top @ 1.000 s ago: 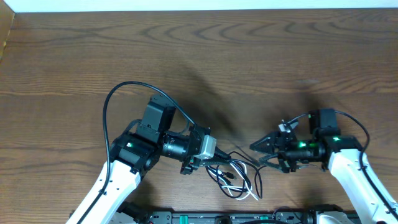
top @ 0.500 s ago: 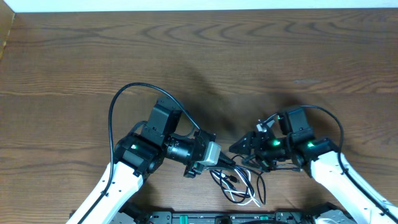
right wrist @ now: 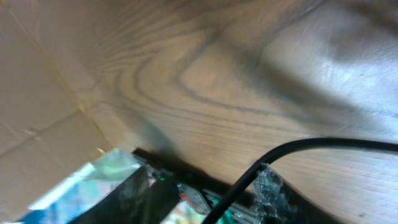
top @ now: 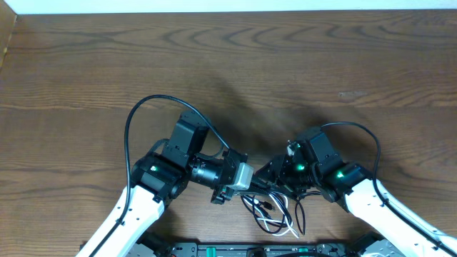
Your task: Untangle cables
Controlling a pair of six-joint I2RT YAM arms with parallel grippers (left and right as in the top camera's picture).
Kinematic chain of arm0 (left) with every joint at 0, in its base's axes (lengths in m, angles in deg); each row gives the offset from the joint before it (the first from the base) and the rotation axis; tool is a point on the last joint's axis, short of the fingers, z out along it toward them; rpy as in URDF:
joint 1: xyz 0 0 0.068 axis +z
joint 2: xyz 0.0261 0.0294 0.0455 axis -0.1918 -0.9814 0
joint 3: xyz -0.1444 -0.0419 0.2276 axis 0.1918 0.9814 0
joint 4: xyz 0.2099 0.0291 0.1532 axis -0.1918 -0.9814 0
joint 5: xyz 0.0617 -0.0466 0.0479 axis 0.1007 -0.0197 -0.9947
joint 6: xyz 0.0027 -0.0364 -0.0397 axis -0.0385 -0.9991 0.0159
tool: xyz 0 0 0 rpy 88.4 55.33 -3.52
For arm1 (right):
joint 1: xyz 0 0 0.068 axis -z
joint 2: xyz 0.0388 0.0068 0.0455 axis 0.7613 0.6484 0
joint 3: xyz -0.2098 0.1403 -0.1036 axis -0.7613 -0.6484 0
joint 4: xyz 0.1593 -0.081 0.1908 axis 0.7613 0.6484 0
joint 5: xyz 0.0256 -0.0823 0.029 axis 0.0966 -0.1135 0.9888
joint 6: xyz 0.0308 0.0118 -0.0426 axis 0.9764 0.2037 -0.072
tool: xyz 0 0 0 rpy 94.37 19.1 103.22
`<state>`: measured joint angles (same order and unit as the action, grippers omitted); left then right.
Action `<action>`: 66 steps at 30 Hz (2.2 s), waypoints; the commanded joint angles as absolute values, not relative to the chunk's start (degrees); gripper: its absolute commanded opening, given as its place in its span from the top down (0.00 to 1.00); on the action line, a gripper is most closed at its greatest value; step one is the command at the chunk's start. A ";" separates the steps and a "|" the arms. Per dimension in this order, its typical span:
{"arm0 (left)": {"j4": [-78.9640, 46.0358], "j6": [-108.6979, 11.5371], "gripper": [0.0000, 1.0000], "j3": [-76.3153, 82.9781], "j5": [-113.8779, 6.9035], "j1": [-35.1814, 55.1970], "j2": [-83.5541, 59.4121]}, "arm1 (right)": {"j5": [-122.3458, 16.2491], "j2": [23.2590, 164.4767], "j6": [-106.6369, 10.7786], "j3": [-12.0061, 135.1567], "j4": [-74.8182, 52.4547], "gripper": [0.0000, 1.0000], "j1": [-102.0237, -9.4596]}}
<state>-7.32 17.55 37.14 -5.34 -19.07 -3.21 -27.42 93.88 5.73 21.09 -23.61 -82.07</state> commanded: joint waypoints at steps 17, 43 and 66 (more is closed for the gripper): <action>-8.76 17.61 0.93 37.01 -3.78 -19.25 -2.90 | -40.64 95.50 2.67 21.26 -17.51 0.99 -79.64; -11.16 17.57 0.93 37.01 -9.03 -19.25 -2.90 | -40.84 95.50 -16.06 21.26 0.92 0.99 -42.00; -19.53 17.37 0.93 37.03 -14.95 -19.25 -12.89 | -49.61 95.47 -16.26 21.26 -6.36 0.99 -39.47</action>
<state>-19.36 17.50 37.14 -15.48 -19.12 -11.27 -44.32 95.21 -15.82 21.11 -6.25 -40.61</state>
